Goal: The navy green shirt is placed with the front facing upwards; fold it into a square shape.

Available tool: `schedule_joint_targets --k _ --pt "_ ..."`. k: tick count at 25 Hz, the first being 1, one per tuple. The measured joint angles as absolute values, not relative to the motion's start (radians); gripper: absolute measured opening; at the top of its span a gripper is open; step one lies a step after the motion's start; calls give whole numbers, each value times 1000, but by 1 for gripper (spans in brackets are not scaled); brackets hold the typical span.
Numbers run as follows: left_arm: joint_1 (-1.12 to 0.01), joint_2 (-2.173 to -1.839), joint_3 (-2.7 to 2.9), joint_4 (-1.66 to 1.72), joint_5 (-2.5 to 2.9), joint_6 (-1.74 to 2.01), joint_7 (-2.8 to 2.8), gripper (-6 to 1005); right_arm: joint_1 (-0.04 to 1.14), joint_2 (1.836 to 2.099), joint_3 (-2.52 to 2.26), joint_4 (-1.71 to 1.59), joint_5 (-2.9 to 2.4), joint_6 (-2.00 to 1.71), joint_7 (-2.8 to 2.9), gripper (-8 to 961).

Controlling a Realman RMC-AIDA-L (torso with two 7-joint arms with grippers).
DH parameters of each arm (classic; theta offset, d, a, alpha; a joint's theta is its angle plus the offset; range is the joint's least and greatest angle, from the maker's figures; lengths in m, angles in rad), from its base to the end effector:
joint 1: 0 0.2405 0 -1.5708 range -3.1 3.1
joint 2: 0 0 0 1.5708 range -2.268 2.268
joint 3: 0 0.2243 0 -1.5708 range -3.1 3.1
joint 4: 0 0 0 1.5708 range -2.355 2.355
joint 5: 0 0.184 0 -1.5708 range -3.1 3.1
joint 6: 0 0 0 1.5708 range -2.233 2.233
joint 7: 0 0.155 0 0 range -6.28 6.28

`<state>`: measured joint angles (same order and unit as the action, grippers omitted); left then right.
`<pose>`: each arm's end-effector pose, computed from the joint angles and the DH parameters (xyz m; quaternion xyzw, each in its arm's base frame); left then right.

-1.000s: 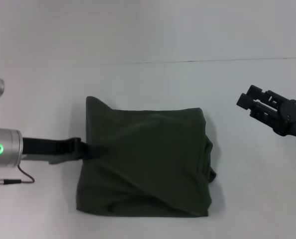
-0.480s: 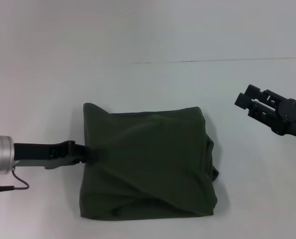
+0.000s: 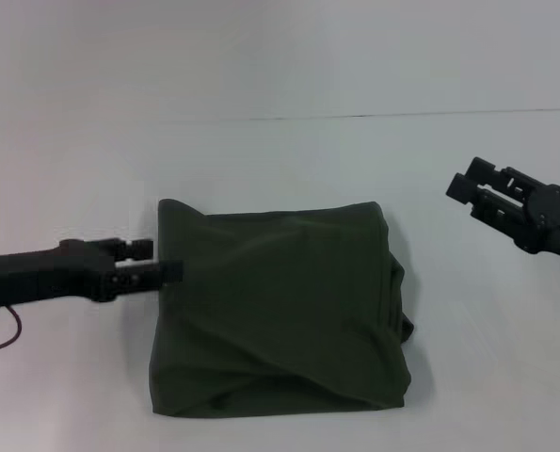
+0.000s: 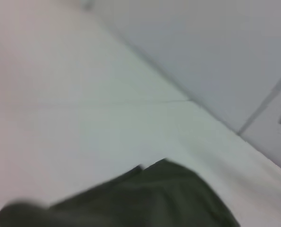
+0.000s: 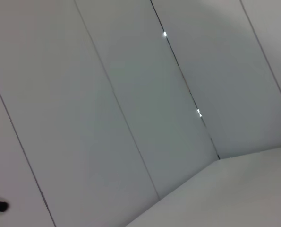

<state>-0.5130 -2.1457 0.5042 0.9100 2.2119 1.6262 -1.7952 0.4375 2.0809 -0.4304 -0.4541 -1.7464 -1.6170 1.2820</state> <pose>-0.2290 0.2989 0.0300 -0.8891 -0.3760 -0.2181 0.1434 0.2375 0.2886 0.0343 -0.8200 0.2923 0.4326 0.2345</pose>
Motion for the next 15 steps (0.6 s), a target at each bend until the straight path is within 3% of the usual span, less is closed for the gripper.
schedule_joint_targets --k 4,10,15 --pt "-475 -2164 524 931 2154 1675 -1579 749 433 2082 -429 -454 -1745 -1609 1277 614" --pt "-455 -2170 516 809 2052 1596 -1305 882 429 2085 -428 -441 -1744 -1595 1256 614" --pt "-448 -2171 515 688 1977 1534 -1096 884 427 2085 -427 -440 -1744 -1594 1258 614"
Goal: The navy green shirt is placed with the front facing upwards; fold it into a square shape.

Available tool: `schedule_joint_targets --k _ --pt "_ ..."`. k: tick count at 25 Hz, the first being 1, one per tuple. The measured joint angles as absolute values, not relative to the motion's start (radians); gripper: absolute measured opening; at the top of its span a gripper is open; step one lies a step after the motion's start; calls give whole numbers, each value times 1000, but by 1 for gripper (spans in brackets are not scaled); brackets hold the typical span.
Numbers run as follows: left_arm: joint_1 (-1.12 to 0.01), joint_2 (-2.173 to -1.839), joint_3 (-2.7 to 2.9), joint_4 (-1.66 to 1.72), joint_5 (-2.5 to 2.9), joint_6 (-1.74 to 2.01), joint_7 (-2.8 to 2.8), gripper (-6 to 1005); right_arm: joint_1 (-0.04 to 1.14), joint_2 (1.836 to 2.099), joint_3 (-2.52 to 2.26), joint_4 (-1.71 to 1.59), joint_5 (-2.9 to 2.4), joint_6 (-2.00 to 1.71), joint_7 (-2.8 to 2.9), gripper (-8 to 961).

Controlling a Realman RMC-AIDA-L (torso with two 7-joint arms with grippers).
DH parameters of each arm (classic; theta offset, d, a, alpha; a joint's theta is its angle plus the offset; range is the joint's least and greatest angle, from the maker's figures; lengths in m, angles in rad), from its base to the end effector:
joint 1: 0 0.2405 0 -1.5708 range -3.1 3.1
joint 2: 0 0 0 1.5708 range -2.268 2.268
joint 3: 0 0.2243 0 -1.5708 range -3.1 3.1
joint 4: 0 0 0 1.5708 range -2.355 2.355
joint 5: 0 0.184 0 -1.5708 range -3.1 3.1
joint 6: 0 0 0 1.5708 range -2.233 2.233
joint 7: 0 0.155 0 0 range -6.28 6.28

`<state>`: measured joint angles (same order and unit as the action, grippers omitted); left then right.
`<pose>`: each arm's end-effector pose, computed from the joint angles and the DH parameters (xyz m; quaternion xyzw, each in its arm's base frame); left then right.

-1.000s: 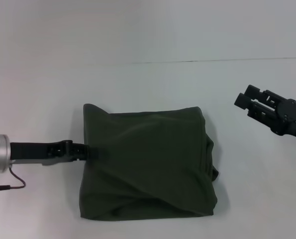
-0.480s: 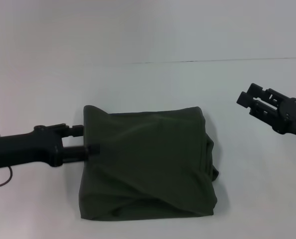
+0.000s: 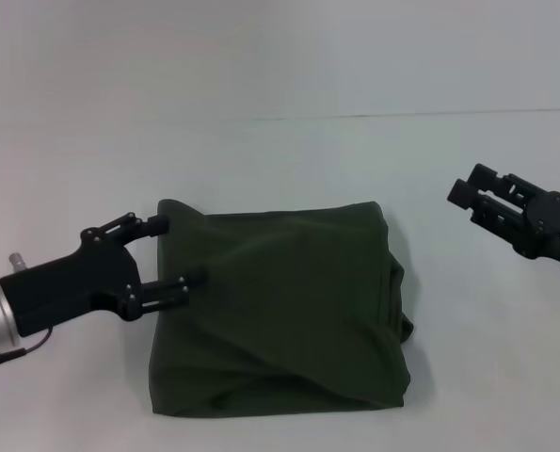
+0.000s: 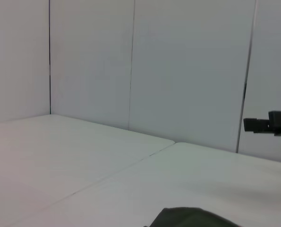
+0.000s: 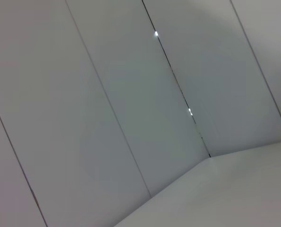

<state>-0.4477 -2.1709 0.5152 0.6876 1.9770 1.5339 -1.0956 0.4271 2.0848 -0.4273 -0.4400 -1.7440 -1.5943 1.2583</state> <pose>-0.2323 0.2889 0.0038 -0.9178 -0.1560 -0.2765 0.2386 0.2427 0.2870 0.0310 -0.8169 0.2982 0.4277 0.2467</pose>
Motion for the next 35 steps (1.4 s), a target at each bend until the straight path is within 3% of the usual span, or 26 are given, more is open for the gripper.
schedule_joint_targets --k 35 --pt "-434 -2174 562 522 2126 1368 -873 888 423 2084 -426 -439 -1744 -1578 1264 613"
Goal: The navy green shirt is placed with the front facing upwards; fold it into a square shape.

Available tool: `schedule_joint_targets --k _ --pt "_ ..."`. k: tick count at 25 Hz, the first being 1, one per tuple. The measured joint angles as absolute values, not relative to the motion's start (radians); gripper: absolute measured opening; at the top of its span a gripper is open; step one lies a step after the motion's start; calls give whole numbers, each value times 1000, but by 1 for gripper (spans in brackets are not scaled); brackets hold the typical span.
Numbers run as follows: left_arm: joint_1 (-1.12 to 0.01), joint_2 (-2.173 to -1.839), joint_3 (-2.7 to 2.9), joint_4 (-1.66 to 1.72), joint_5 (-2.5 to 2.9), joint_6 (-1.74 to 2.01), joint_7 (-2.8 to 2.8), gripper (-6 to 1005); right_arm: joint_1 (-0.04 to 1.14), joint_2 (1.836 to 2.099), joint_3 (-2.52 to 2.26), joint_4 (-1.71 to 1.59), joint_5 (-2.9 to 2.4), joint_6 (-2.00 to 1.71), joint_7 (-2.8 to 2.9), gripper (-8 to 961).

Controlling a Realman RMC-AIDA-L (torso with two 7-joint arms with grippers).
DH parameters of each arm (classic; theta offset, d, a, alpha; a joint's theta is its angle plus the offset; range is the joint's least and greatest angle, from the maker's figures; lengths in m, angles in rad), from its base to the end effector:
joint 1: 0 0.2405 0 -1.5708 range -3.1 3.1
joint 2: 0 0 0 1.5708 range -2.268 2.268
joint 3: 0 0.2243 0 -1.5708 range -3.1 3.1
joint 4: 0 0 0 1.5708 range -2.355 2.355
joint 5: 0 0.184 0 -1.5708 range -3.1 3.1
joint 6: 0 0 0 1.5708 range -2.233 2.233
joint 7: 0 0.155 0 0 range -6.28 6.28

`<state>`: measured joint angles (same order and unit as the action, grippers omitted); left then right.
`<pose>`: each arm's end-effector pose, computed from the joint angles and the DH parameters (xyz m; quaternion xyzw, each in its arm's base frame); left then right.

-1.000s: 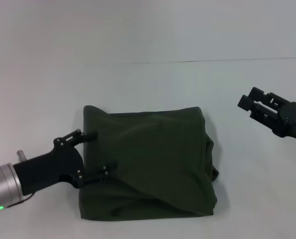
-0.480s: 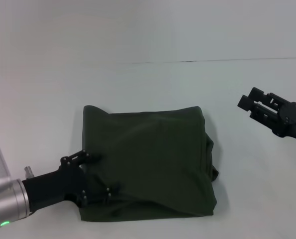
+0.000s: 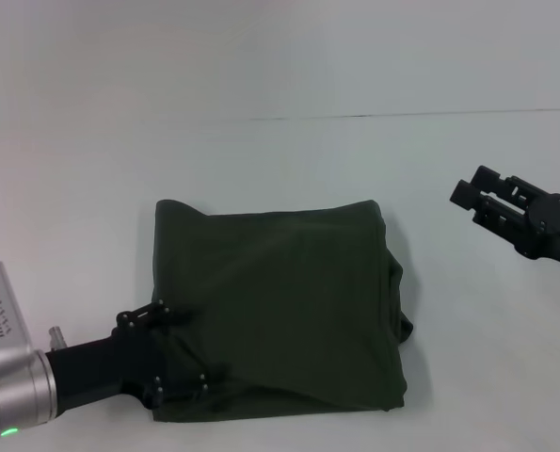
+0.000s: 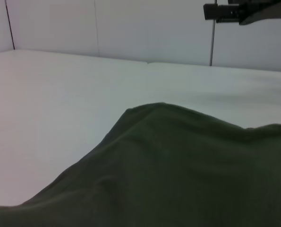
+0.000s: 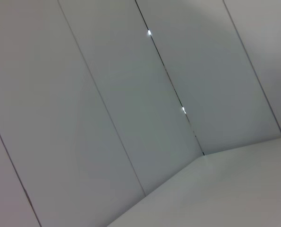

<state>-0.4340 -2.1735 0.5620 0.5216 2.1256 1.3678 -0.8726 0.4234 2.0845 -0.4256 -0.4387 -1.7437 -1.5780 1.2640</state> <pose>-0.2636 0.2648 -0.0453 -0.9538 -0.1275 -0.1722 0.2104 0.2459 0.2876 0.0309 -0.8139 0.3065 0.4242 0.2523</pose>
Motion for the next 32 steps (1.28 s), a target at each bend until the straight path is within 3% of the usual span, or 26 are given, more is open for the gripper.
schedule_joint_targets --k 14,32 --pt "-443 -2172 559 557 2020 1507 -904 889 423 2086 -425 -431 -1744 -1580 1261 614" --pt "-463 -2177 682 464 2008 1410 -853 889 421 2086 -425 -425 -1749 -1579 1256 613"
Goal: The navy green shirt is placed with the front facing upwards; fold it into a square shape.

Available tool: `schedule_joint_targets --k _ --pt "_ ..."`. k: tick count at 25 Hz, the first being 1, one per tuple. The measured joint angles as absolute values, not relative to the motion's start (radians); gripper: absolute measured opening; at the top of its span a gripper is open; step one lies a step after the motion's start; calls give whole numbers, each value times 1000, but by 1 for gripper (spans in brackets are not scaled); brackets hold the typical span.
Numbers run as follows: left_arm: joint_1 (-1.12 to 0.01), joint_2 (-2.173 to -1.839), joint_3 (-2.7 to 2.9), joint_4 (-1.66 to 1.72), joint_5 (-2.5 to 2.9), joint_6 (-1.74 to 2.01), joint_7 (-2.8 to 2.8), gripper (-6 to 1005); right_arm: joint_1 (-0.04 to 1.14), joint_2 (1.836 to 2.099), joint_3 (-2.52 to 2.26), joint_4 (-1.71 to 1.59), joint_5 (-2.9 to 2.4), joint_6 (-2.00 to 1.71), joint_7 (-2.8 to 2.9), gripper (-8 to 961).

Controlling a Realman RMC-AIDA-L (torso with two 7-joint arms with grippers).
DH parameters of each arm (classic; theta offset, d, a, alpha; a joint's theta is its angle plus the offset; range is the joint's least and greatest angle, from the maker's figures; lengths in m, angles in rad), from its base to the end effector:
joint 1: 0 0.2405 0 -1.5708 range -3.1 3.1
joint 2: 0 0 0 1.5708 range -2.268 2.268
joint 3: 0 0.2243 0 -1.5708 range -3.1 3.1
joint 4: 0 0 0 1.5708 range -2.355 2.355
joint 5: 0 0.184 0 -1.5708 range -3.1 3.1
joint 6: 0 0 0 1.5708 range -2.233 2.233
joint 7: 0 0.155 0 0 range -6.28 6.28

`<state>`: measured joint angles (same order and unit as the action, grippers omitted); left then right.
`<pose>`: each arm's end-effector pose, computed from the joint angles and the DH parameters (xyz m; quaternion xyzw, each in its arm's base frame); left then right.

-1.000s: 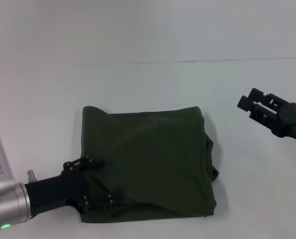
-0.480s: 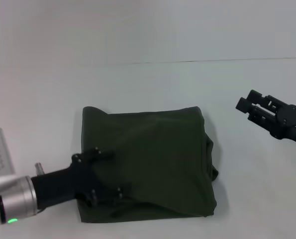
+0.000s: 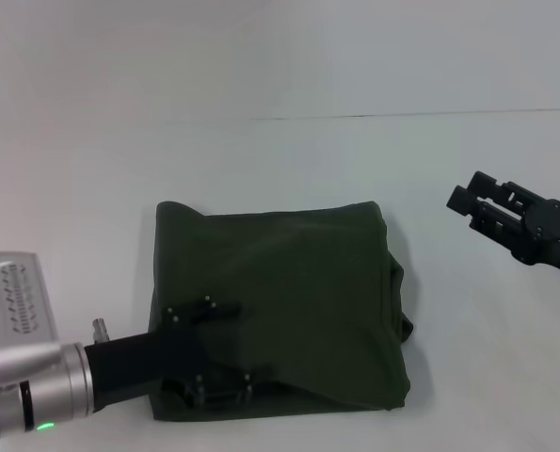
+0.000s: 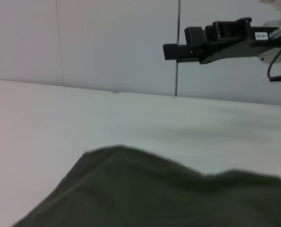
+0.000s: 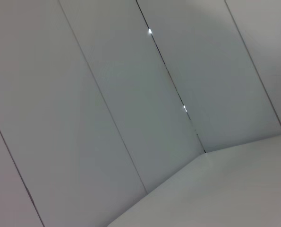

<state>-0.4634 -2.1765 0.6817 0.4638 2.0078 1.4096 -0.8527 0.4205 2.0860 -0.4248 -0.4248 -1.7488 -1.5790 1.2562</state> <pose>-0.2351 0.2628 -0.0592 -0.9550 -0.1002 -0.2214 0.1702 0.2466 0.2852 0.0276 -0.8135 0.3099 0.4244 0.2489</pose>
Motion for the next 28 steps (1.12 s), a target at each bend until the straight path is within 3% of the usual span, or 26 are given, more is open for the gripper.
schedule_joint_targets --k 10,19,28 --pt "-445 -2167 503 500 1861 1619 -915 889 432 2089 -618 -424 -1752 -1590 1126 614" --pt "-416 -2169 449 488 1778 1624 -953 889 484 2097 -853 -322 -1752 -1406 986 613" --pt "-413 -2169 406 482 1772 1621 -964 889 459 2095 -873 -305 -1749 -1330 891 614"
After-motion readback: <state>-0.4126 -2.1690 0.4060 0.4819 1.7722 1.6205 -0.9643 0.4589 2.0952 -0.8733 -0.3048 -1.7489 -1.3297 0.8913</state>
